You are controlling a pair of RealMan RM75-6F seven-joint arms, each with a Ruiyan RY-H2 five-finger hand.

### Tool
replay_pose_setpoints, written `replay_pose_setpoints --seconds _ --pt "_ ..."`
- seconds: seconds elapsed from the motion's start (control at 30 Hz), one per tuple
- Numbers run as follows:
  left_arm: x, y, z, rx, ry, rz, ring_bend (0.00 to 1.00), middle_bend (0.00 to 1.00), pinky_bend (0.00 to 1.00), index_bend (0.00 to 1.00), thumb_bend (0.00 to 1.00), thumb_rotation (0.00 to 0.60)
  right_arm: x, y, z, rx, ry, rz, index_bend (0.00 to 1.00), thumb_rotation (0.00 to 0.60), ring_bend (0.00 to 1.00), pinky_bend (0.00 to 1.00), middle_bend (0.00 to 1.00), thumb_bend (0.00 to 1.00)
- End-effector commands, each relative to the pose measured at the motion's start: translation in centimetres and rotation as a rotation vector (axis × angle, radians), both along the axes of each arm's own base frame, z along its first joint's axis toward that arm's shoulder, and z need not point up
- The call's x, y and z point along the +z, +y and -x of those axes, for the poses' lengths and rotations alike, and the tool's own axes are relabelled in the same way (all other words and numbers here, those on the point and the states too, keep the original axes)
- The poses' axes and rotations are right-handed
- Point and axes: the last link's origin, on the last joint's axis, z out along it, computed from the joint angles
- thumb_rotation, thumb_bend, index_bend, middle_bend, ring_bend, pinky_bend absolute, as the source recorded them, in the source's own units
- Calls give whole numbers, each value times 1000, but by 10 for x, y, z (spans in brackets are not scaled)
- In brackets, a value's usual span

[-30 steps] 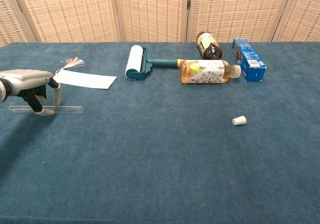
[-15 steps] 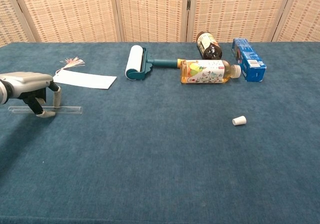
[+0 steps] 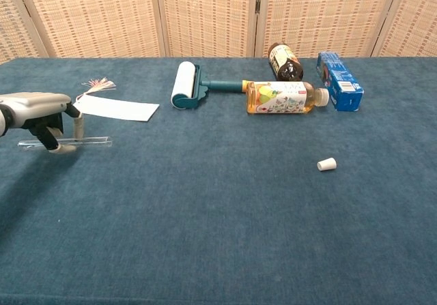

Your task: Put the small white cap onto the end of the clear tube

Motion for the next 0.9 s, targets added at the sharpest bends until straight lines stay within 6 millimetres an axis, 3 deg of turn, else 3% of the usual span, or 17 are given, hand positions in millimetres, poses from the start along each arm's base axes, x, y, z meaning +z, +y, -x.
replay_pose_setpoints --seconds 0.03,0.17,0.27,0.37,0.57,0.7,0.9 --pt "11 -2 -5 -11 -54 -22 1000 1000 1000 583 358 600 1 -2 -3 10 10 -2 35 600 158 229 163 272" --pt "24 -8 -9 -36 -85 -33 1000 1000 1000 589 358 600 -2 -10 -12 35 43 -38 36 600 282 366 238 356" --pt "30 -13 -14 -52 -99 -32 1000 1000 1000 590 359 600 -6 -19 -20 50 65 -83 40 600 468 605 348 442" --pt "35 -19 -20 -71 -113 -32 1000 1000 1000 587 361 600 -14 -29 -30 61 82 -155 43 600 604 769 473 502" --pt "41 -30 -31 -111 -131 -25 1000 1000 1000 585 361 600 -41 -51 -46 35 108 -356 100 600 785 879 721 522" --pt "42 -35 -36 -121 -132 -12 1000 1000 1000 582 361 600 -63 -66 -52 -2 108 -497 105 600 848 923 803 545" --pt "42 -40 -37 -126 -131 -5 1000 1000 1000 581 361 600 -92 -84 -60 -28 109 -641 105 600 979 1000 913 671"
